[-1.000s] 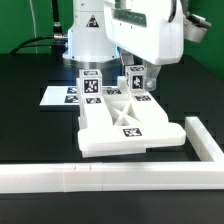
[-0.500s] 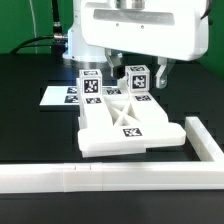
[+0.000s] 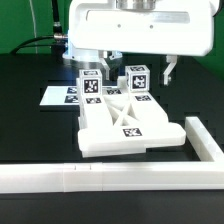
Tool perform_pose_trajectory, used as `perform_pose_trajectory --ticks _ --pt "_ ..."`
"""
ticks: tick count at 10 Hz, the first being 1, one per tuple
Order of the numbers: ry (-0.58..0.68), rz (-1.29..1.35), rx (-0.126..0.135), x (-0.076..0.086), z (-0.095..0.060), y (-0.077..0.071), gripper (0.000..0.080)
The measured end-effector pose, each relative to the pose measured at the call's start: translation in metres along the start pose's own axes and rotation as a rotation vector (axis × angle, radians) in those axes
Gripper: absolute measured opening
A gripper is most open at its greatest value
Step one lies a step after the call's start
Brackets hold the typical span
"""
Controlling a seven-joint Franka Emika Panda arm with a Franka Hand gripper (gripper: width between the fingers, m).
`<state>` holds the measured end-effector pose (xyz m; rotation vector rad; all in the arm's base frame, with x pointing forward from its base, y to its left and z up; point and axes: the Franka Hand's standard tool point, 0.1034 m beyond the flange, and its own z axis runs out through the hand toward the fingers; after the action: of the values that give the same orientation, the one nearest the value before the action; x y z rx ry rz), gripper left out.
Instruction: Assemble chair
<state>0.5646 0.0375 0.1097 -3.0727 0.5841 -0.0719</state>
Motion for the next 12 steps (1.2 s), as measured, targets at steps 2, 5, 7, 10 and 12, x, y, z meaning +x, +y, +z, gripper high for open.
perform_pose_trajectory --ticks 2,5,7,10,12 --pt "0.002 -0.129 -0.009 0.0004 -0.0001 0.001 0.0648" --pt "0.002 -0.304 -0.01 0.0017 -0.0003 0.0029 0.0648" --pt "0.001 -0.38 -0.01 0.0026 -0.0003 0.0048 0.0601" --pt "0.001 -0.367 -0.009 0.0026 -0.0003 0.005 0.0266" --pt "0.001 -0.336 -0.009 0.0027 -0.0003 0.0052 0.0268"
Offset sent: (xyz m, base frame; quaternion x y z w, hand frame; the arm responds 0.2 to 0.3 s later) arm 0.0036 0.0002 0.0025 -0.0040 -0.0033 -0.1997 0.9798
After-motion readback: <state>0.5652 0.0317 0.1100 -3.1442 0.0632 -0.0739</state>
